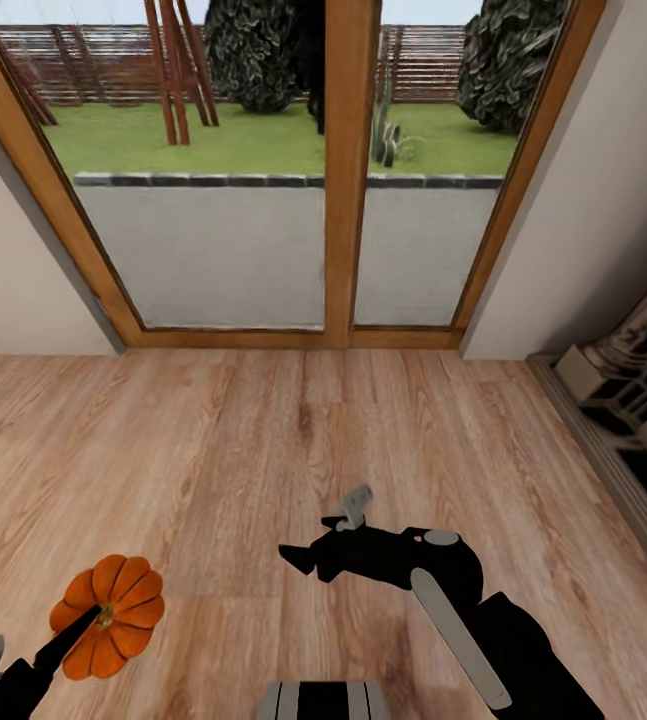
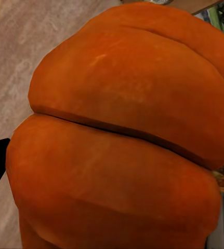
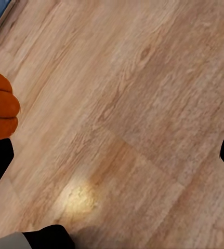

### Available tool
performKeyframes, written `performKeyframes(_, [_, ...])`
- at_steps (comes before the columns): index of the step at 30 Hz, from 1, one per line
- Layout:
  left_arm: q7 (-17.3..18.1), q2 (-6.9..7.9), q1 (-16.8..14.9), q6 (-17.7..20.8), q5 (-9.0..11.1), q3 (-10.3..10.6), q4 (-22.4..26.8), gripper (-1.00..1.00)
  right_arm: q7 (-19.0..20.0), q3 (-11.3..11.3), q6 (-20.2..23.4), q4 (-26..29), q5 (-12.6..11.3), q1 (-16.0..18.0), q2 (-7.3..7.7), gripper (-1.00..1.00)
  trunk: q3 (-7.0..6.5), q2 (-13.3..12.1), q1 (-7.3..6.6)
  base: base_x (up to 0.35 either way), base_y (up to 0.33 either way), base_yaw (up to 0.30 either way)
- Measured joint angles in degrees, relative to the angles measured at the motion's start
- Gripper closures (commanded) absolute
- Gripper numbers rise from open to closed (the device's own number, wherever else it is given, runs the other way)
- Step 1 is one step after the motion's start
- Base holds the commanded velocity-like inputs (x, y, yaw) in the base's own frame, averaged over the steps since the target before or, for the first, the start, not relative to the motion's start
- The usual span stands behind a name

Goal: Place each of the two pumpkins and all three candles from the living room inside a cabinet in the living room (use any cabinet), then make sure every cabinet is closed, and position the cauldron so it is next to a table in the living room.

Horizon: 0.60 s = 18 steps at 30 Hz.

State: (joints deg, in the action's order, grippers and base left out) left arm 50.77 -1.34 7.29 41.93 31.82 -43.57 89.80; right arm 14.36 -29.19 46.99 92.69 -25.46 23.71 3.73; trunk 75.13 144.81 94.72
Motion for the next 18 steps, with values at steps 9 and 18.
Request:
performKeyframes(9, [-0.3, -0.11, 0.0, 0.0, 0.0, -0.1, 0.0, 1.00, -7.3, 0.0, 0.7, 0.0, -0.2, 0.0, 0.00, -1.00, -1.99, -0.1, -0.23, 0.000, 0.000, 0.082])
performKeyframes(18, [-0.7, -0.91, 0.0, -1.6, -0.7, 0.0, -0.1, 1.00, -9.2, -0.1, 1.6, -0.1, -0.3, 0.1, -0.09, -1.00, -3.99, -0.2, -0.46, 0.000, 0.000, 0.279])
